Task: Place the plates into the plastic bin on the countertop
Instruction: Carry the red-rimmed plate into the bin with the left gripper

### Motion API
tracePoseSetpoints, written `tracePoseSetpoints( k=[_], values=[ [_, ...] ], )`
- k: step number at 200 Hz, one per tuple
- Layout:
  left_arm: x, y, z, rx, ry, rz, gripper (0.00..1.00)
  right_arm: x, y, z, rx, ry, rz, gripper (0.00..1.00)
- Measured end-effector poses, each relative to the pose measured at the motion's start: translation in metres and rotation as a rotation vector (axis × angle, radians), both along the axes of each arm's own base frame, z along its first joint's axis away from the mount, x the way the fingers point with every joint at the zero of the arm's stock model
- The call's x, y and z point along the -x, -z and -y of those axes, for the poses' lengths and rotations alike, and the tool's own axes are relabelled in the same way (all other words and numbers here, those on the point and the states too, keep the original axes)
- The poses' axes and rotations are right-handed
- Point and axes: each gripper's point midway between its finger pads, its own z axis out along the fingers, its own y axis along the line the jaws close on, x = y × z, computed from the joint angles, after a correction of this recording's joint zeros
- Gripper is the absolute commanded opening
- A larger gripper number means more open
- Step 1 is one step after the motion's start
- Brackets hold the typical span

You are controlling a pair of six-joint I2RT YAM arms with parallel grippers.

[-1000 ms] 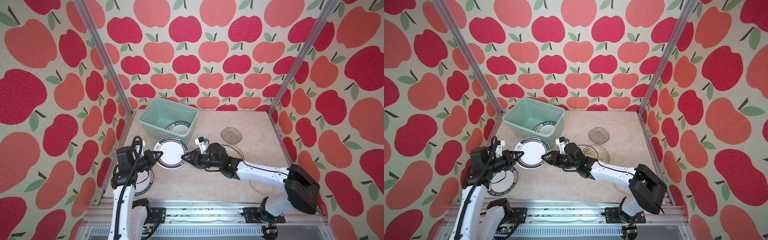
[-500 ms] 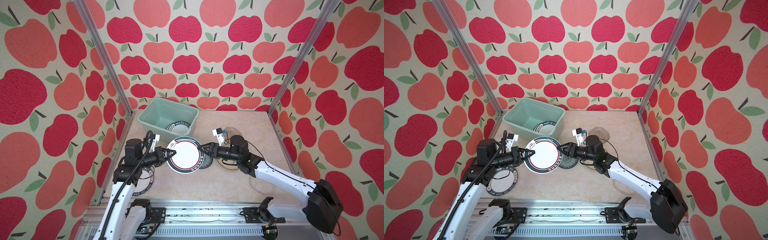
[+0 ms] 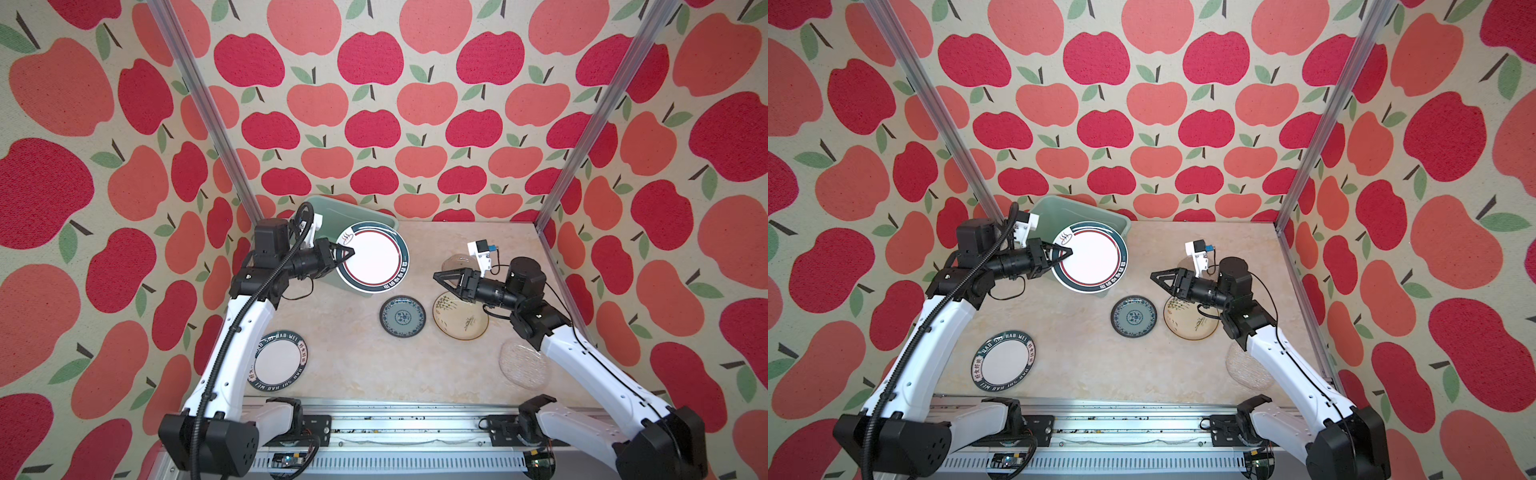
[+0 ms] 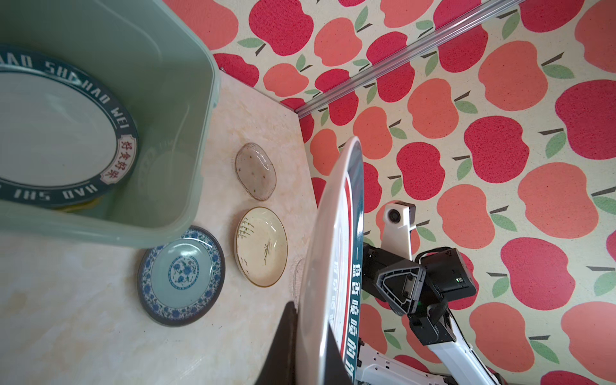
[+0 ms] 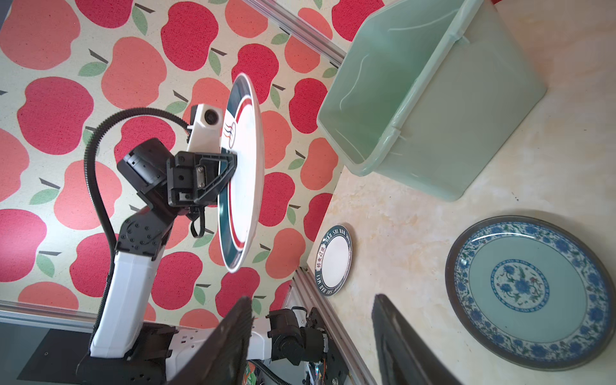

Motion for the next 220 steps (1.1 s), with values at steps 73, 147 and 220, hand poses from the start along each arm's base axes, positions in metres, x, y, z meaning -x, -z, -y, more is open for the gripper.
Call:
tracePoseSetpoints(
  k=[73,147,220],
  values=[
    [-0.134,0.026,-0.045,-0.082,-0.078,0.001,0.00,0.014,0.059,0.008,0.061,-0.007,-0.098,0.60],
    [-0.229,0.120,-0.046,-0.215,-0.050,-0.085,0.00,0.007,0.109,0.005,0.099,-0.048,-0.217,0.59],
    [-0.225,0.164,-0.037,-0.347,0.012,-0.101,0.00,0.009,0.110,0.002,0.087,-0.080,-0.223,0.59]
  ],
)
